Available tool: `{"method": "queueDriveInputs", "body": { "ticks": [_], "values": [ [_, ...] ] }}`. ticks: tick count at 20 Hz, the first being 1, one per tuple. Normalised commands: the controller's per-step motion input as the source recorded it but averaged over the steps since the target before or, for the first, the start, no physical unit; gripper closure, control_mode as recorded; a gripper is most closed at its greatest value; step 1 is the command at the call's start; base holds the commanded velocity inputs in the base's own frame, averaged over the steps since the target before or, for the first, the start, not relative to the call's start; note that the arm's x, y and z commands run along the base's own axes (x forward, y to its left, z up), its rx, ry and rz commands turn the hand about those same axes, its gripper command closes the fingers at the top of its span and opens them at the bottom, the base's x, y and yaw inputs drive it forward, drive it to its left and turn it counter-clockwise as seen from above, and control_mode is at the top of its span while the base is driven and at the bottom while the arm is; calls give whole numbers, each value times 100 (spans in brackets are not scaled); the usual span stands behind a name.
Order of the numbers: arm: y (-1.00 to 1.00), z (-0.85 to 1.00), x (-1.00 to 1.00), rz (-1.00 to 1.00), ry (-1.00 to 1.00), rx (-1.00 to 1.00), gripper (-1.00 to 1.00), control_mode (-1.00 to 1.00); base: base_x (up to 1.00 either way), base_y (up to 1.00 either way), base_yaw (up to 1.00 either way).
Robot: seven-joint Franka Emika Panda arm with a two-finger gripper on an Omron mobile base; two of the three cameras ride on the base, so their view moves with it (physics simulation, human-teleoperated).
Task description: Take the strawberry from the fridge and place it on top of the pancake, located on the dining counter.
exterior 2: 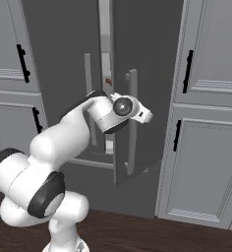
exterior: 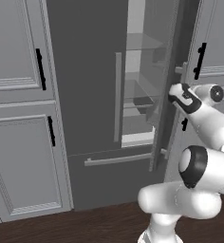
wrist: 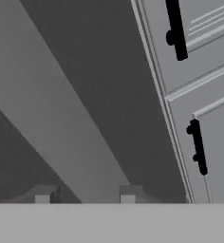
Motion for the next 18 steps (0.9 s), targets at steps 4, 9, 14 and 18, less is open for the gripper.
{"method": "queueDriveInputs", "body": {
  "ticks": [4,9,14,18],
  "values": [
    [-100,29,-67,-16,1,18,100,-100,0,0,0],
    [-99,24,-72,-11,0,17,-100,-100,0,0,0],
    [-25,37,-99,0,-9,4,-100,-100,0,0,0],
    [66,45,-99,1,-4,-18,-100,-100,0,0,0]
  ]
}}
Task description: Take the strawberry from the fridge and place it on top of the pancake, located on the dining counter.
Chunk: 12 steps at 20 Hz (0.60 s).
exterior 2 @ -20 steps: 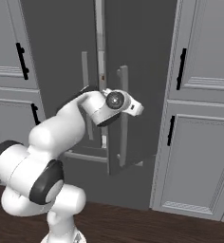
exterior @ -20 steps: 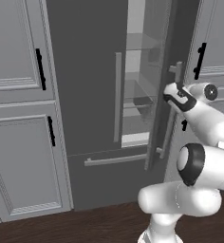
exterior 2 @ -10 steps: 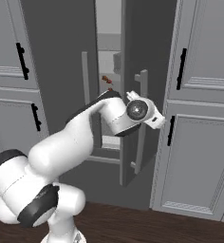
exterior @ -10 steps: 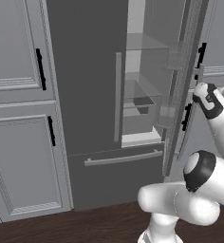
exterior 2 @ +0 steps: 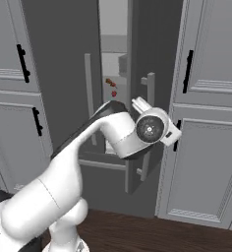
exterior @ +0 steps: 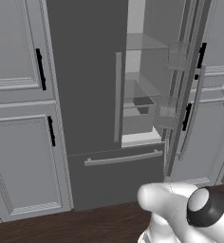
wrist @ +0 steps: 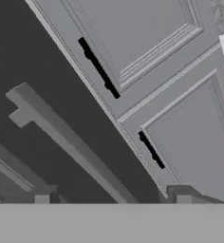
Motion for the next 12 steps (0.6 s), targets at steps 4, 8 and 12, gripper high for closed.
{"method": "queueDriveInputs", "body": {
  "ticks": [4,8,12],
  "values": [
    [100,12,-43,2,21,-48,-100,-100,0,0,0],
    [98,0,10,-8,44,-58,-100,-100,0,0,0],
    [89,10,92,-2,51,-60,-100,-100,0,0,0]
  ]
}}
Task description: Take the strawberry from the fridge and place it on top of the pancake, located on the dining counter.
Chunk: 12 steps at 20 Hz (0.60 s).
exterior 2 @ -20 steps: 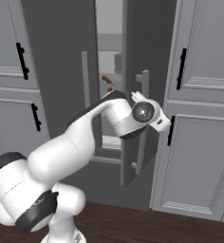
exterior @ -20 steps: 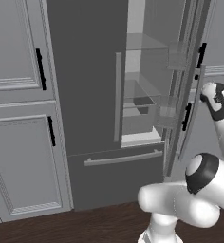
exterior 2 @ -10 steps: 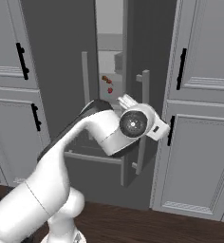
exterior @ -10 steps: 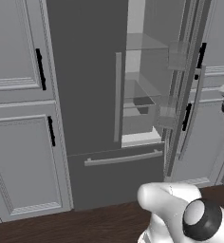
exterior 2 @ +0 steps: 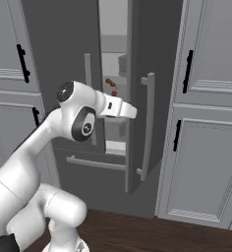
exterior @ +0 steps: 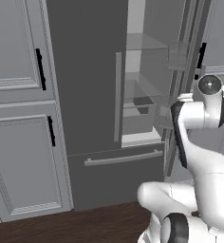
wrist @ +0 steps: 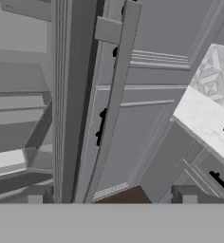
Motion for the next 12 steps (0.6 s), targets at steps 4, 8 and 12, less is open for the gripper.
{"method": "queueDriveInputs", "body": {
  "ticks": [4,8,12],
  "values": [
    [89,-1,58,17,69,-56,-100,-100,0,0,0],
    [43,-6,36,38,76,-48,-100,-100,0,0,0],
    [6,-14,42,36,71,-21,-100,-100,0,0,0]
  ]
}}
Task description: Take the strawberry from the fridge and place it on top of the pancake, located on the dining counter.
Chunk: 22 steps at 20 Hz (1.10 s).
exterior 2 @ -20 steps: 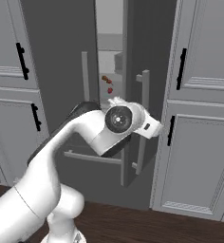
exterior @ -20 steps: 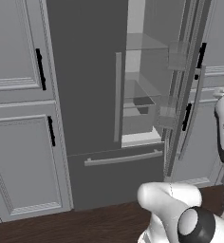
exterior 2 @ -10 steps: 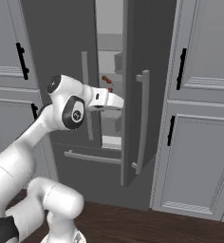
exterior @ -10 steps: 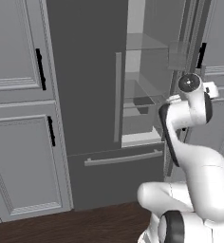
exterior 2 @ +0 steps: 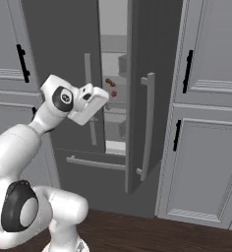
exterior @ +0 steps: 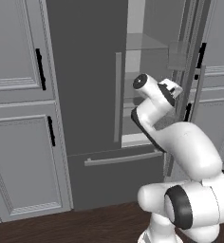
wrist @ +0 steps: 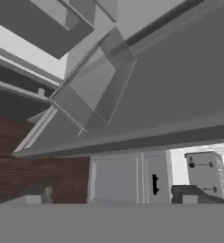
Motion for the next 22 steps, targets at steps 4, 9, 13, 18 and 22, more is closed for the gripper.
{"method": "queueDriveInputs", "body": {
  "ticks": [4,9,13,18,22],
  "values": [
    [-24,-13,47,31,43,-4,-100,-100,0,0,0],
    [-41,0,50,32,16,-12,-100,-100,0,0,0],
    [-21,-15,36,21,19,-35,-100,-100,0,0,0],
    [-4,-9,4,12,35,-42,-100,-100,0,0,0],
    [-31,-1,-5,5,36,-32,-100,-100,0,0,0]
  ]
}}
